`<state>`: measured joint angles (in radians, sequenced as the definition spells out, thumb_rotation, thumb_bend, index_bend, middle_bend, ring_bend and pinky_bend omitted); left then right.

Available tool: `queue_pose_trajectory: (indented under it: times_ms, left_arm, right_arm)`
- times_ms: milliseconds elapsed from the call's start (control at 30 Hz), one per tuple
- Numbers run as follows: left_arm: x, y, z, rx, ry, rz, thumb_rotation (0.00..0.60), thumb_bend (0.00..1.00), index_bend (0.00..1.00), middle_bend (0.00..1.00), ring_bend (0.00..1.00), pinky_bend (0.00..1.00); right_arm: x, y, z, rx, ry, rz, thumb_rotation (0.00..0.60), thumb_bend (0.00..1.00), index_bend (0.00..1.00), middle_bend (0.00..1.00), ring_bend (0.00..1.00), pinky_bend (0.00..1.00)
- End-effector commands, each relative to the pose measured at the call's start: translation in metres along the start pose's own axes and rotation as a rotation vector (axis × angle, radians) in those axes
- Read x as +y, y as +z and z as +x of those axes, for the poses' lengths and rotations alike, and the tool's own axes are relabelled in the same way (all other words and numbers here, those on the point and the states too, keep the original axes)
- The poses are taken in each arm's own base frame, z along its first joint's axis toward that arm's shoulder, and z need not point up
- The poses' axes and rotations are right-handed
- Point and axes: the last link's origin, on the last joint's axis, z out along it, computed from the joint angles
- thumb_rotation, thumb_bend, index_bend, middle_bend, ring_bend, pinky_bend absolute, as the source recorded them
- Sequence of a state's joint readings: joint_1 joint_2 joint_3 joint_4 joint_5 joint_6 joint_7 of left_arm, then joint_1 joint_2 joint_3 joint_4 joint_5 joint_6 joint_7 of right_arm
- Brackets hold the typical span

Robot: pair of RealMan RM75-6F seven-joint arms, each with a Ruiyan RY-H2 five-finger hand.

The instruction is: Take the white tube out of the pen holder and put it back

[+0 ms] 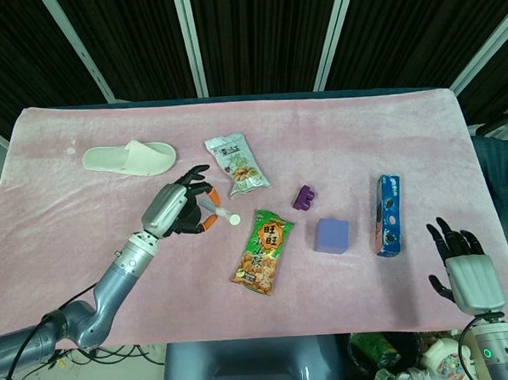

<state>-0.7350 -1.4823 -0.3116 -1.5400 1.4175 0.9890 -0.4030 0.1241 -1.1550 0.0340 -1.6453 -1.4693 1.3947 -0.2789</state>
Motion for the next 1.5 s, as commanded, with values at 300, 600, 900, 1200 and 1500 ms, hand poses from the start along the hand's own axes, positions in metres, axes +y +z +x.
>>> queue_pose_trajectory:
  times_ms: [300, 600, 900, 1200, 1500]
  left_arm:
    - [0.04, -0.021, 0.058, -0.211, -1.175, -0.031, 0.6, 0.48, 0.69, 0.47, 0.07, 0.24]
    - [0.003, -0.021, 0.043, -0.195, -0.597, 0.006, 0.6, 0.48, 0.69, 0.47, 0.07, 0.24]
    - [-0.007, -0.014, 0.011, -0.001, -0.017, -0.037, 0.6, 0.48, 0.69, 0.47, 0.07, 0.23]
    - [-0.006, -0.014, 0.002, 0.012, -0.069, -0.012, 0.6, 0.48, 0.7, 0.47, 0.07, 0.23]
    - [-0.005, -0.017, 0.024, 0.056, -0.065, -0.009, 0.6, 0.48, 0.7, 0.47, 0.07, 0.23]
  right_arm:
    - [-0.001, 0.0, 0.0, 0.001, -0.003, -0.002, 0.6, 0.16, 0.01, 0.03, 0.18, 0.16]
    - [0.0, 0.0, 0.0, 0.0, -0.001, -0.005, 0.6, 0.16, 0.01, 0.03, 0.18, 0.16]
    - [0.0, 0.0, 0.0, -0.002, 0.005, -0.006, 0.6, 0.16, 0.01, 0.03, 0.18, 0.16]
    - [0.0, 0.0, 0.0, -0.002, 0.003, -0.006, 0.6, 0.16, 0.01, 0.03, 0.18, 0.16]
    - [0.0, 0.0, -0.001, -0.005, 0.0, -0.006, 0.6, 0.16, 0.01, 0.03, 0.18, 0.16]
